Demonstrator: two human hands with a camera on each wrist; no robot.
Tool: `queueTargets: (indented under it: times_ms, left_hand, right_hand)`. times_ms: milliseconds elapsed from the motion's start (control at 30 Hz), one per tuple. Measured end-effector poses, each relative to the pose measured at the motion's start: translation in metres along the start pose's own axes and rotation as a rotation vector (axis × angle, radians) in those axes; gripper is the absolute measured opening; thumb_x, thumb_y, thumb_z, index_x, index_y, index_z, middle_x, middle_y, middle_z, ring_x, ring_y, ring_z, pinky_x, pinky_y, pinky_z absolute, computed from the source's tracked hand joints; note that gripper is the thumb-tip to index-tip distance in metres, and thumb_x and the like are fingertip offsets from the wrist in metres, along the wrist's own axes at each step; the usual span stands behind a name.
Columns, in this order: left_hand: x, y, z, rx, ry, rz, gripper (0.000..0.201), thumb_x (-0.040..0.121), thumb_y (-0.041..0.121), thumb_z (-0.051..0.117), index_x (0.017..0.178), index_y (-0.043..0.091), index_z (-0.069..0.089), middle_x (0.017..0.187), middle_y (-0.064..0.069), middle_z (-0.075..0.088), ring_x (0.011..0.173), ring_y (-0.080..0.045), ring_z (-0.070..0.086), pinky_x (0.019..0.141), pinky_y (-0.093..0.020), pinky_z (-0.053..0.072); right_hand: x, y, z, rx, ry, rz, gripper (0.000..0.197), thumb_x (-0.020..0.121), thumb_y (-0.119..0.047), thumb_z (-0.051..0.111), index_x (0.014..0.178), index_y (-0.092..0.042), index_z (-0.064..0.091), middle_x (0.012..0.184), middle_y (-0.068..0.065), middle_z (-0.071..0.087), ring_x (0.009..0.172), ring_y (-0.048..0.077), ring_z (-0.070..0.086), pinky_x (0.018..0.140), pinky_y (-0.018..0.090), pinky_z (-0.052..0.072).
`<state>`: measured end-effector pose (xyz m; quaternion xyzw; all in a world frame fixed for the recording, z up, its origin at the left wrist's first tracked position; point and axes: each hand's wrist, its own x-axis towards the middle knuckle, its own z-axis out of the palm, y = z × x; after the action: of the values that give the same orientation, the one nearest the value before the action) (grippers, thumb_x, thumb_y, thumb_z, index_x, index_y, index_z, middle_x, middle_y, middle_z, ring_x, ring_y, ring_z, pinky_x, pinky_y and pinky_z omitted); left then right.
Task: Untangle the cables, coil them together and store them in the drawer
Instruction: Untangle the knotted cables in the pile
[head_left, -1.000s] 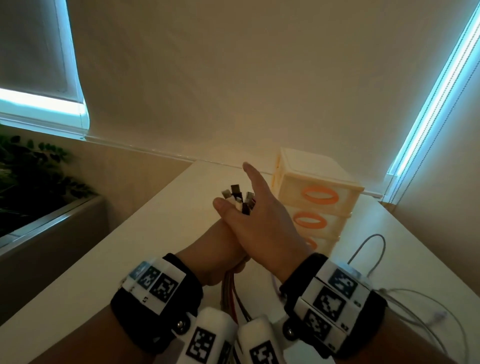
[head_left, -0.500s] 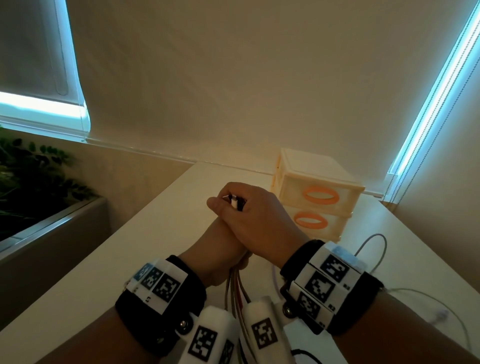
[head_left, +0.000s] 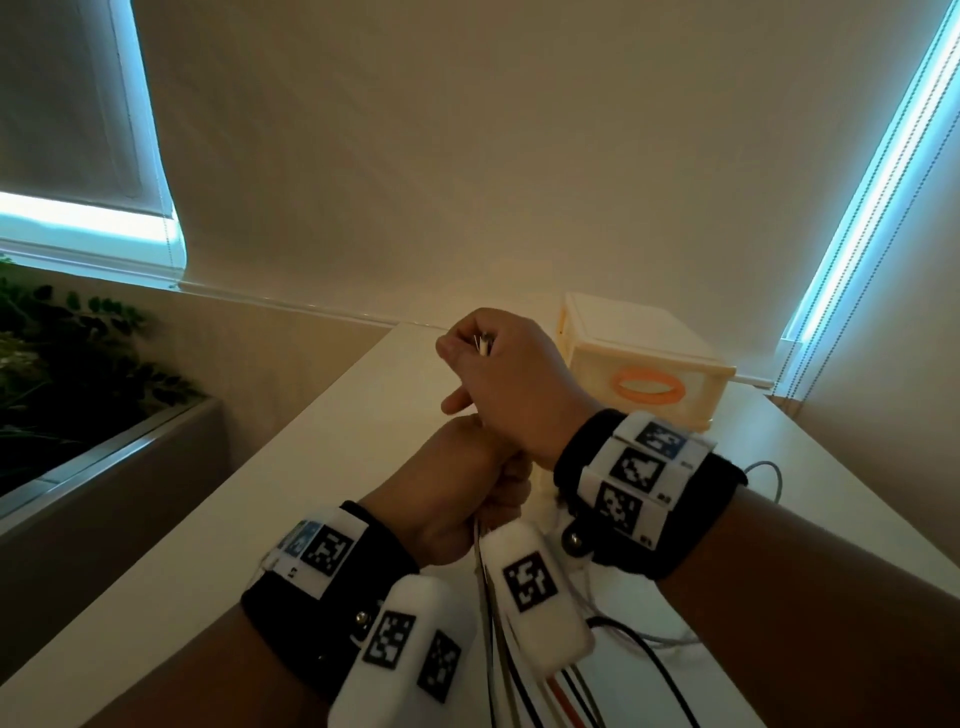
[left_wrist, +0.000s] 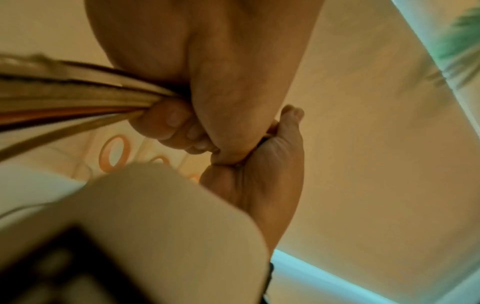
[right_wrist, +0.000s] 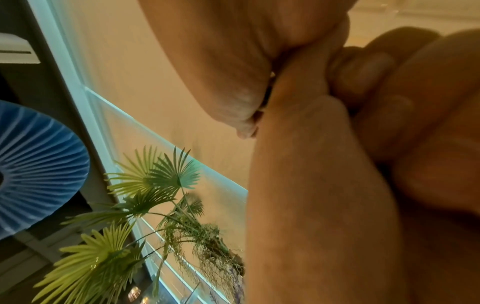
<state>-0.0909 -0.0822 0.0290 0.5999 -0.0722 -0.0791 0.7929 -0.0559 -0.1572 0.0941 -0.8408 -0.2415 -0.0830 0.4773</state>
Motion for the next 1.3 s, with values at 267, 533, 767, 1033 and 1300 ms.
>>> queueTargets:
  times_ms: [267,533,767,1033,1300]
  left_hand:
    - [0.004,-0.001,-0.014,-0.204,0.087,-0.108,0.052,0.103,0.02,0.033,0.051,0.022,0.042,0.056,0.003,0.023,0.047,-0.011,0.013,0.049,-0.026,0.007]
    - [0.007,-0.001,-0.017,-0.354,0.013,-0.082,0.051,0.103,0.045,0.049,0.06,0.022,0.032,0.051,0.004,0.023,0.038,-0.01,0.019,0.035,-0.022,0.02]
    - [0.013,0.004,-0.025,-0.412,-0.01,-0.158,0.052,0.096,0.04,0.057,0.058,0.022,0.026,0.053,0.004,0.013,0.043,-0.012,0.008,0.043,-0.024,0.009]
    - [0.015,0.032,-0.024,-0.434,0.027,-0.096,0.057,0.102,0.049,0.048,0.058,0.024,0.023,0.049,0.005,0.013,0.045,-0.013,0.003,0.043,-0.023,0.007]
    - [0.031,0.035,0.009,-0.188,0.083,-0.068,0.054,0.104,0.056,0.041,0.064,0.027,0.018,0.054,0.005,0.012,0.041,-0.011,0.009,0.042,-0.019,0.009]
  right_hand:
    - [-0.009,0.002,0.01,0.032,-0.084,0.163,0.083,0.089,-0.063,0.062,0.155,-0.03,0.023,0.144,0.002,0.052,0.128,0.02,0.054,0.109,0.042,0.043]
    - [-0.066,0.042,0.033,0.456,0.031,0.505,0.124,0.055,-0.083,0.074,0.15,-0.056,-0.002,0.147,0.0,0.051,0.126,0.022,0.057,0.102,0.05,0.051]
    - [-0.092,0.054,0.034,0.213,-0.177,0.371,0.023,0.101,-0.052,0.045,0.108,-0.03,0.048,0.084,-0.004,0.056,0.058,0.006,0.045,0.054,0.023,0.035]
    - [-0.081,0.026,0.007,-0.012,-0.338,0.26,0.035,0.109,-0.031,0.033,0.076,-0.026,0.042,0.062,-0.002,0.035,0.048,0.01,0.031,0.049,0.025,0.026]
    - [-0.116,0.042,-0.018,0.592,-0.34,0.614,0.042,0.104,-0.049,0.044,0.07,-0.024,0.041,0.058,-0.006,0.028,0.046,0.009,0.019,0.039,0.02,0.017]
